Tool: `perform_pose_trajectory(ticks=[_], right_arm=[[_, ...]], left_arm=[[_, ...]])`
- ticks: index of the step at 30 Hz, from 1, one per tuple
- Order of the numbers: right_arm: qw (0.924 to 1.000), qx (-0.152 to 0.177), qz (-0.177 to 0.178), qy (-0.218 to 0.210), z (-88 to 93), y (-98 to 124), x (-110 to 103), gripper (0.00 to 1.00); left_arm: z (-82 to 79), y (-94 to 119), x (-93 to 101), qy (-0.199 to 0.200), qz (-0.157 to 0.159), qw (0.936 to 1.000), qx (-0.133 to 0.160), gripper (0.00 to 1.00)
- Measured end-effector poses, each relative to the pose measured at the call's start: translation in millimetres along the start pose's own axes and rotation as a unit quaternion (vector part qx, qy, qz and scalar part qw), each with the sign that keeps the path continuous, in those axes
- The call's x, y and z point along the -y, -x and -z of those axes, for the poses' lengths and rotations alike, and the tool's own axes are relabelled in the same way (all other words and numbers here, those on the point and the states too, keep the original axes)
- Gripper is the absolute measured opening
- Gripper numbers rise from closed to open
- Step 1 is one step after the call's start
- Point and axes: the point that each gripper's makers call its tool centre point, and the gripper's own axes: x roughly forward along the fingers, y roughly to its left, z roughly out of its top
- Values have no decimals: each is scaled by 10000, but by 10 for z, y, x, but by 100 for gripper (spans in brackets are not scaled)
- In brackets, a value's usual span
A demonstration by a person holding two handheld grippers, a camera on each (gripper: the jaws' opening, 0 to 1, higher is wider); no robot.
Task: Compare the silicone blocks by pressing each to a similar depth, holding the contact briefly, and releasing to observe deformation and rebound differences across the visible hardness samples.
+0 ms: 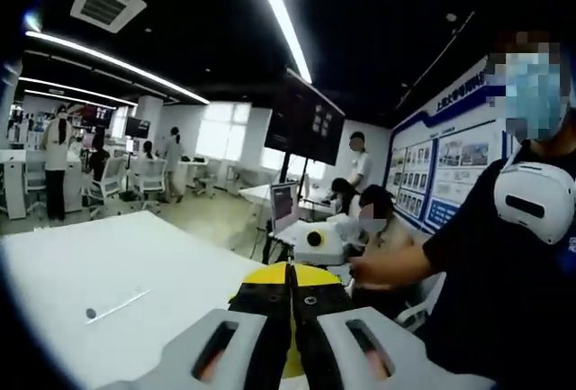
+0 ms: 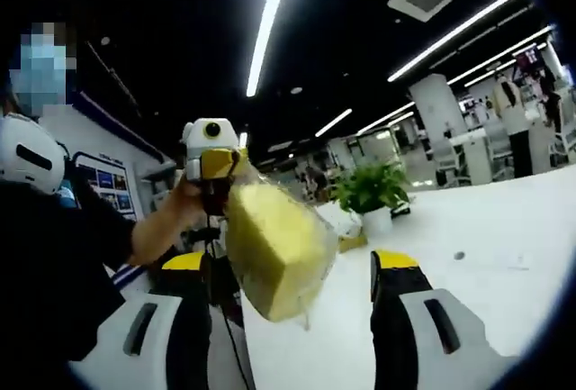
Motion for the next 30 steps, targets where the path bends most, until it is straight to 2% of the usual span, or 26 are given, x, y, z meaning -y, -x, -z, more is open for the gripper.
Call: perform_pose_trajectory(ticks=[2,5,7,8,11,13,14,15,17,20,23,25,30], right_arm=[[9998,32,-167,-102,-31,-34,-49,62],[9995,49,-315,-41,-59,-80,-111,53],[9992,83,-388,52,-82,-86,-133,48],[9990,96,-437,34,-88,-86,-140,44],[9988,51,-484,-47,-54,-96,-133,38],[9981,33,-425,456,-14,-100,-112,33],[9965,-41,-474,680,18,-100,-137,28],[9968,-207,-431,638,85,-102,-151,27],[9978,-315,-304,488,131,-120,-111,23],[9964,-455,-202,679,188,-116,-82,18],[9960,-630,-217,589,245,-118,-89,14],[9947,-718,-188,708,271,-123,-85,13],[9934,-878,-247,691,310,-123,-92,9]], left_arm=[[-30,-34,47,-36,94,9999,-9,0],[-59,-64,64,-89,139,9999,6,0],[-61,-43,29,-101,134,9999,7,0],[-58,-25,4,-110,133,9999,5,0],[-44,54,-96,-124,80,9999,20,0],[21,46,-85,-102,4,9999,-6,0],[45,72,-130,-99,-47,9999,-35,0],[90,94,-168,-103,-112,9998,-119,0],[165,98,-170,-74,-180,9996,-191,0],[261,76,-132,-150,-233,9992,-276,0],[294,89,-150,-129,-255,9991,-308,0],[336,96,-166,-124,-288,9988,-371,0],[372,109,-179,-78,-293,9987,-397,0]])
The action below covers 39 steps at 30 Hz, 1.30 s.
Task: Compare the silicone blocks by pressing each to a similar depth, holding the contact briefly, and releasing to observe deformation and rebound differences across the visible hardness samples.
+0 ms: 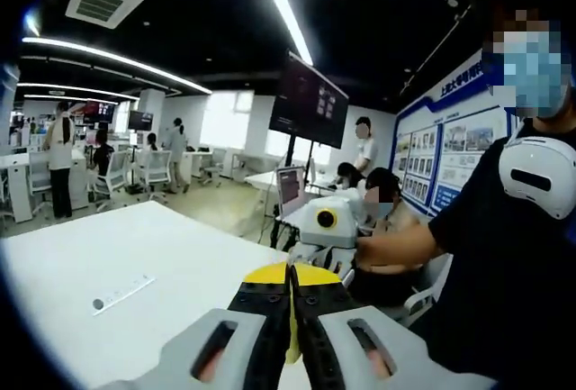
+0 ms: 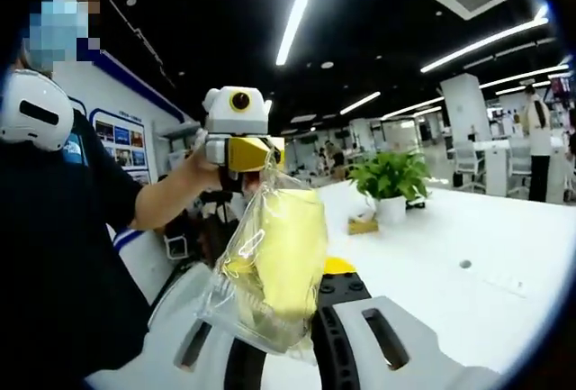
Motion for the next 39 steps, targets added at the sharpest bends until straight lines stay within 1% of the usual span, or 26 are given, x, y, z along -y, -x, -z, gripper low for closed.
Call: perform_pose_trajectory(ticks=[5,10,13,15,16,18,19,20,22,23,26,29,31,33,37,38,39], right_arm=[[10000,-30,-15,54,-1,5,-4,7],[9999,-80,-64,117,11,22,-27,6],[9999,-68,-9,143,16,27,-17,7],[10000,-44,-16,-6,14,29,-16,8],[9998,-13,-10,-183,8,38,-2,9],[9999,72,92,-59,-9,49,33,10],[9999,69,65,-126,1,60,28,11],[9993,156,55,-326,-16,74,25,12],[9990,252,48,-355,-30,99,13,14],[9989,272,63,-385,-30,106,9,14],[9991,272,235,-225,-9,126,37,17],[9984,337,334,-300,11,154,75,20],[9977,409,439,-316,23,176,119,24],[9970,388,565,-373,76,195,170,28],[9955,361,687,-546,168,238,230,30],[9947,319,812,-538,206,255,270,31],[9943,212,935,-464,256,275,305,32]], left_arm=[[-1,4,-12,-48,4,10000,2,0],[23,-23,34,-30,48,10000,-23,0],[30,-34,53,-27,40,10000,-20,0],[25,-40,54,-7,15,10000,-1,0],[22,-45,61,15,2,10000,1,0],[-5,-66,61,-55,-66,9999,103,0],[-3,-73,67,-17,-55,9999,105,0],[-24,-84,74,78,-44,9998,204,0],[-46,-98,101,415,64,9985,360,0],[-42,-104,102,435,82,9983,376,0],[-11,-130,96,478,97,9982,359,0],[-4,-150,102,594,154,9973,404,0],[7,-156,105,620,163,9971,413,0],[26,-155,90,647,144,9970,409,0],[64,-142,58,789,136,9957,460,0],[78,-132,19,823,70,9955,470,0],[93,-125,7,855,55,9953,456,0]])
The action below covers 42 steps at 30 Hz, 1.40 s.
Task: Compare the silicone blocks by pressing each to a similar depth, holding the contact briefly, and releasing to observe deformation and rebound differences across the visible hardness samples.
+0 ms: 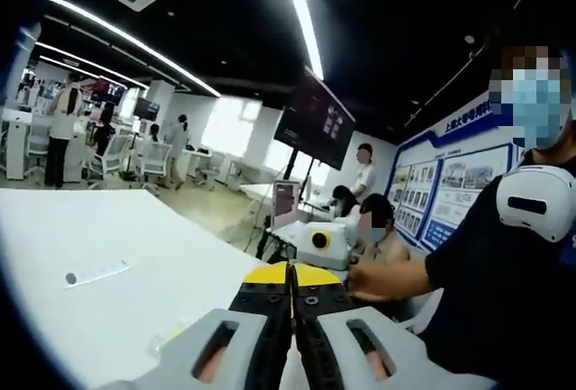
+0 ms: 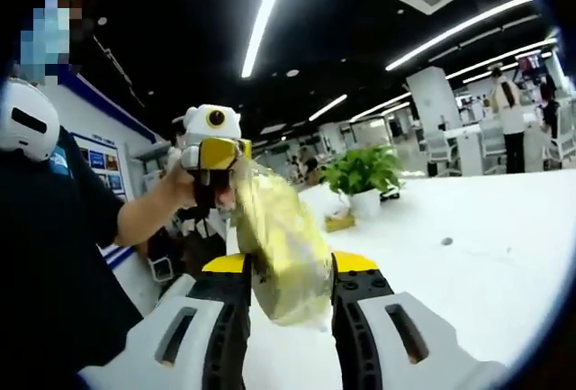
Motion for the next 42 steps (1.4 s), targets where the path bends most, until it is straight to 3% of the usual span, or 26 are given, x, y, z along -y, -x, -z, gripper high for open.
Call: perform_pose_trajectory(ticks=[1,4,6,12,17,22,27,28,30,32,36,37,39,40,41,42], right_arm=[[9994,-157,201,232,66,21,65,33],[9971,-212,437,581,151,55,126,45],[9974,136,483,521,95,79,124,55],[9937,578,837,470,34,200,197,80],[9920,428,1126,385,114,259,260,96],[9880,163,1438,540,268,430,291,96],[9844,-186,1665,540,496,715,279,96],[9839,-206,1691,543,523,752,285,95],[9805,-594,1828,405,699,869,332,86],[9769,-803,1967,242,802,936,378,83],[9761,-385,2115,306,710,1027,377,89],[9749,-348,2182,269,694,1059,389,89],[9733,-254,2273,167,674,1098,411,87],[9727,-187,2309,121,662,1112,418,86],[9727,-97,2317,30,653,1117,414,85],[9728,-74,2314,-32,660,1120,409,85]], left_arm=[[11,14,-15,37,-19,10000,11,0],[34,52,-56,90,-101,9999,27,0],[73,87,-106,129,-173,9998,9,0],[231,199,-343,349,-469,9983,-58,0],[333,255,-471,482,-666,9966,-66,0],[415,345,-647,702,-920,9933,-12,0],[562,477,-956,1325,-1328,9820,242,0],[638,496,-1020,1426,-1365,9801,194,0],[744,532,-1157,1485,-1585,9760,133,0],[888,567,-1300,1651,-1797,9698,26,0],[1102,614,-1470,1919,-1967,9615,-21,0],[1157,647,-1543,2058,-2125,9552,41,0],[1271,669,-1616,2254,-2160,9500,26,0],[1310,684,-1670,2410,-2268,9436,104,0],[1351,671,-1676,2564,-2202,9411,135,0],[1416,666,-1717,2823,-2199,9335,230,0]])
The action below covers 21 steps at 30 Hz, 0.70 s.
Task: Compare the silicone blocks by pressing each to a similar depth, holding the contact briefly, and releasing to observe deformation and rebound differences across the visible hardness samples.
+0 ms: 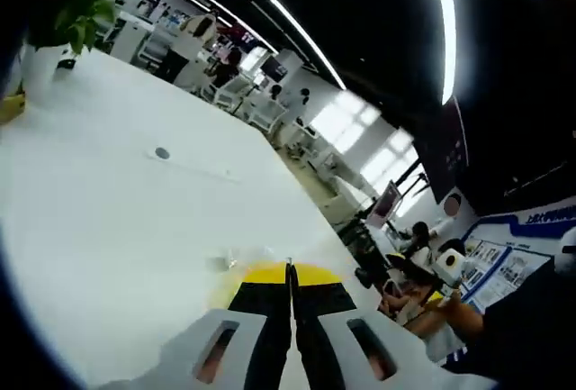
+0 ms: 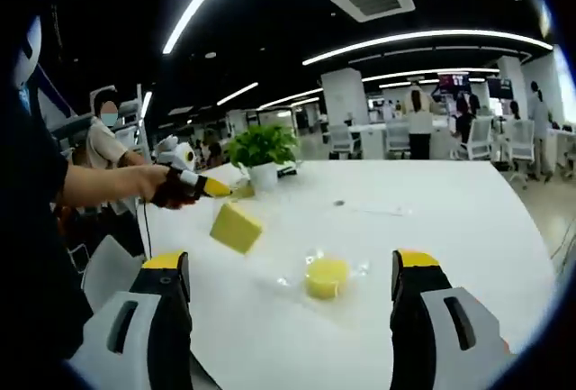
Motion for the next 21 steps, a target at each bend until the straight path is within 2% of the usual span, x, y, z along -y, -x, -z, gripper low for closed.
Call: perform_pose_trajectory(ticks=[3,4,5,6,7,9,10,11,14,18,21], right_arm=[[9998,-161,32,-79,79,3,4,79],[9998,-174,34,-56,93,2,1,78],[9998,-189,48,-36,105,8,-2,78],[9998,-186,52,-17,109,12,-11,79],[9998,-172,49,3,102,19,-21,79],[9998,-168,39,31,100,29,-39,77],[9998,-195,43,41,116,30,-44,77],[9998,-215,37,46,131,31,-50,77],[9996,-290,11,42,180,31,-76,75],[9994,-344,-20,33,210,26,-95,72],[9989,-456,-36,29,256,19,-108,70]], left_arm=[[84,-49,-155,378,-54,9993,-7,0],[98,-62,-320,394,-335,9986,52,0],[140,-66,-414,358,-457,9983,-52,0],[-52,-89,-393,652,-221,9963,507,0],[-37,-58,-515,925,-540,9932,465,0],[-91,-50,-603,374,-654,9965,375,0],[-111,-41,-663,330,-824,9955,342,0],[-119,-50,-659,345,-827,9955,306,0],[-95,-41,-731,-170,-1028,9945,45,0],[-73,-31,-852,-162,-1166,9931,-17,0],[-93,-11,-1037,-166,-1361,9906,5,0]])
